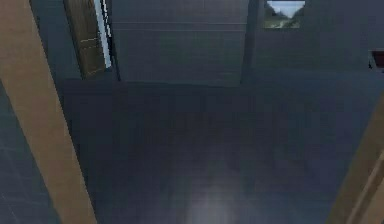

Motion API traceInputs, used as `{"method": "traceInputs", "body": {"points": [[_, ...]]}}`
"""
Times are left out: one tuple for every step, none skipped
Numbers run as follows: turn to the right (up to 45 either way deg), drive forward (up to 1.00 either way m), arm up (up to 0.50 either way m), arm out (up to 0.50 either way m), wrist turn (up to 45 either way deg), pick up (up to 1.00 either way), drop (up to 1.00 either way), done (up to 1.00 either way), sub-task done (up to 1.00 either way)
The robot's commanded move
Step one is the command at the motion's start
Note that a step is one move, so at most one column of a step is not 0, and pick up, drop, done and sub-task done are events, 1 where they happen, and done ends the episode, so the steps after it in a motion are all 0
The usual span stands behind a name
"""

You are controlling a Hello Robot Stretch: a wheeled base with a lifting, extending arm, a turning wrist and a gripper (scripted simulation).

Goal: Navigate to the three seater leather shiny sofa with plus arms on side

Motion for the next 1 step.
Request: {"method": "traceInputs", "body": {"points": [[0.0,0.75,0.00,0.00,0.0,0.00,0.00,0.00,0.00]]}}
